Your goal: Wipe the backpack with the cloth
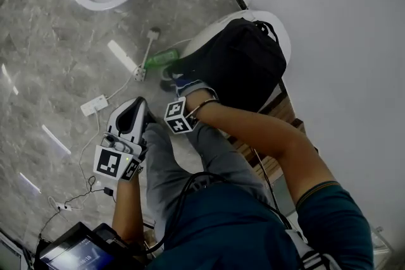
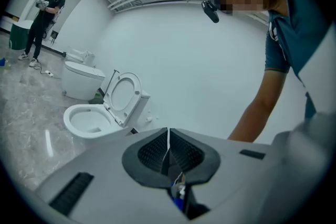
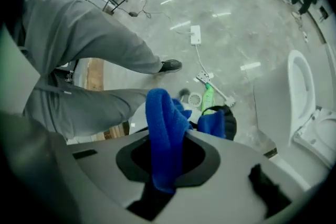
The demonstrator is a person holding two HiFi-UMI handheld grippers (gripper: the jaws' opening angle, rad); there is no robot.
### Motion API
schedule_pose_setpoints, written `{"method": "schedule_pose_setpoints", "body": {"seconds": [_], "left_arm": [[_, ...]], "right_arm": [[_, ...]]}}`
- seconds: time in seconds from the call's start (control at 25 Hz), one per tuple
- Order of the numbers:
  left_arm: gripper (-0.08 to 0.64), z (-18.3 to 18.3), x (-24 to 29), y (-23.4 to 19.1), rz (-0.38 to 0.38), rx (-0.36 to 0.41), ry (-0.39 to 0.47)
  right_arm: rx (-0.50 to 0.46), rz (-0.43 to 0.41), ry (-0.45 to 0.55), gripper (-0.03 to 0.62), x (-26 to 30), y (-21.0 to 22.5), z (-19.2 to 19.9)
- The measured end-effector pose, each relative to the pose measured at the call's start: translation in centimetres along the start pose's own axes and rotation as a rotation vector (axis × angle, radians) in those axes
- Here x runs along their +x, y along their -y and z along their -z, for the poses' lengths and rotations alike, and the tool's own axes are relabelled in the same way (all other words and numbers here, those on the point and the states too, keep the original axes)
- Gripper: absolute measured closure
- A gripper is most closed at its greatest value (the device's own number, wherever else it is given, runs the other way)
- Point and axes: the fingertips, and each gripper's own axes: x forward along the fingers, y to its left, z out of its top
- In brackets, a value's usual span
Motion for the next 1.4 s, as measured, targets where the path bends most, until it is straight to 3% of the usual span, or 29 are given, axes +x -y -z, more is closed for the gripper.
{"method": "schedule_pose_setpoints", "body": {"seconds": [0.08,0.16,0.24,0.36,0.44,0.52,0.64,0.68,0.72,0.8,0.92,1.12,1.2,1.28,1.32,1.4], "left_arm": [[0.543,-0.3,-0.1,-0.4,0.006,0.003,0.001],[0.543,-0.7,-0.3,-1.0,0.014,0.006,0.000],[0.543,-0.9,-0.4,-1.8,0.013,-0.001,-0.007],[0.543,-0.2,-0.6,-2.3,0.028,-0.009,-0.032],[0.543,0.4,-0.6,-2.2,0.047,-0.009,-0.054],[0.543,1.0,-0.5,-2.1,0.062,-0.007,-0.076],[0.543,1.6,0.4,-1.7,0.096,0.011,-0.114],[0.543,1.8,0.7,-1.4,0.110,0.020,-0.125],[0.543,1.9,1.0,-1.1,0.123,0.029,-0.135],[0.543,2.1,1.5,-0.3,0.149,0.048,-0.156],[0.543,2.1,2.4,0.8,0.197,0.071,-0.179],[0.543,2.1,3.7,2.4,0.227,0.073,-0.183],[0.543,2.1,3.9,2.7,0.230,0.067,-0.179],[0.543,2.1,3.8,2.8,0.230,0.067,-0.177],[0.543,2.1,3.7,2.8,0.228,0.068,-0.178],[0.543,2.1,3.4,2.3,0.214,0.068,-0.180]], "right_arm": [[0.034,-0.020,0.000,0.535,1.0,-0.6,-1.6],[0.130,-0.011,0.042,0.535,0.9,0.1,-2.2],[0.274,0.046,0.160,0.535,-0.6,0.8,-2.5],[0.509,0.216,0.382,0.535,-2.8,-0.4,-2.1],[0.700,0.244,0.461,0.535,-2.4,-3.0,-1.5],[1.030,0.135,0.570,0.535,-0.1,-5.8,-1.4],[1.838,-0.157,0.914,0.535,3.9,-6.6,-0.5],[2.066,-0.222,1.029,0.535,4.2,-5.9,0.1],[2.223,-0.254,1.119,0.535,4.2,-5.3,0.5],[2.394,-0.245,1.209,0.535,4.2,-5.5,1.0],[2.571,-0.198,1.172,0.535,6.2,-9.4,3.3],[2.836,-0.140,0.894,0.535,12.1,-19.4,10.2],[2.943,-0.127,0.824,0.535,13.9,-22.1,12.3],[2.989,-0.132,0.769,0.535,14.6,-23.7,13.6],[3.015,-0.111,0.759,0.535,14.4,-24.3,14.5],[3.071,0.032,0.829,0.535,12.9,-24.5,18.3]]}}
